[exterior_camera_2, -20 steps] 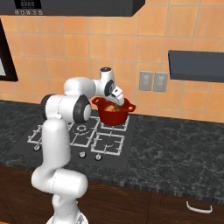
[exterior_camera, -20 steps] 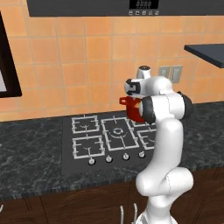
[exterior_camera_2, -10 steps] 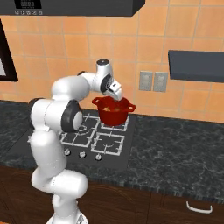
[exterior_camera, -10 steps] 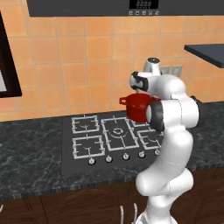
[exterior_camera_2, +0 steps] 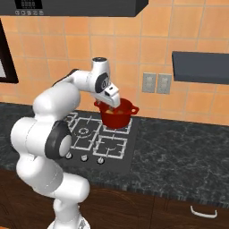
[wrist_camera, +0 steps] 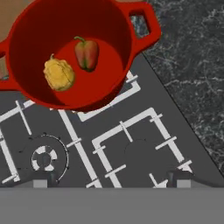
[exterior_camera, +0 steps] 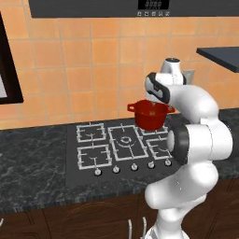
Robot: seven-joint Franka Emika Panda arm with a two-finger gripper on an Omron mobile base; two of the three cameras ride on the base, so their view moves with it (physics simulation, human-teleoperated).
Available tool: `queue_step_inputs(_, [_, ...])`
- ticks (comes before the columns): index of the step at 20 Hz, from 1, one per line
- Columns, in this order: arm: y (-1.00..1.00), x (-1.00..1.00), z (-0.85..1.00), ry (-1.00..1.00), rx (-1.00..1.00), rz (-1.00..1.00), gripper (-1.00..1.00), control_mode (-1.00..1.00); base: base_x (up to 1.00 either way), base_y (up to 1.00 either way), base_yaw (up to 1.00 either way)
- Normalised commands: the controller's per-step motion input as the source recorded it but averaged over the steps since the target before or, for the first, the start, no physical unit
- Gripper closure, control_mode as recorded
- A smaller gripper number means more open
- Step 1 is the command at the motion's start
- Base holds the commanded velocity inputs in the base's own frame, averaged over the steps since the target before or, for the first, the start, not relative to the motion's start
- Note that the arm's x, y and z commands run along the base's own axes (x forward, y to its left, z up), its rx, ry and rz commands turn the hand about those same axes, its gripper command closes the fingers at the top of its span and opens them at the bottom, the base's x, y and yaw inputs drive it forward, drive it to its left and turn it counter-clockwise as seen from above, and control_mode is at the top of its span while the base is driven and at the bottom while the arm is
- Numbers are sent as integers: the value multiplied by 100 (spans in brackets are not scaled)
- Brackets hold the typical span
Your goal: Put the bell pepper and squash in the pot. Retrieve the spatula and lightly stir the vegetables in the pot.
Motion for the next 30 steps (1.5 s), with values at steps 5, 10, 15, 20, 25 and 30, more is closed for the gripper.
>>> queue_step_inputs(5, [0, -88, -10, 29, 0, 1, -100, -100, 0, 0, 0])
queue_step_inputs(10, [0, -16, 0, 6, 0, 0, -100, 100, -5, 8, 0])
queue_step_inputs(15, [0, 0, 0, 0, 0, 0, -100, 100, -31, 95, 0])
queue_step_inputs(20, [0, 0, 0, 0, 0, 0, -100, 100, -14, 100, 0])
queue_step_inputs(25, [0, 0, 0, 0, 0, 0, -100, 100, 13, 100, 0])
queue_step_inputs(30, [30, 4, 0, 2, 0, 9, -100, -100, 15, 36, 0])
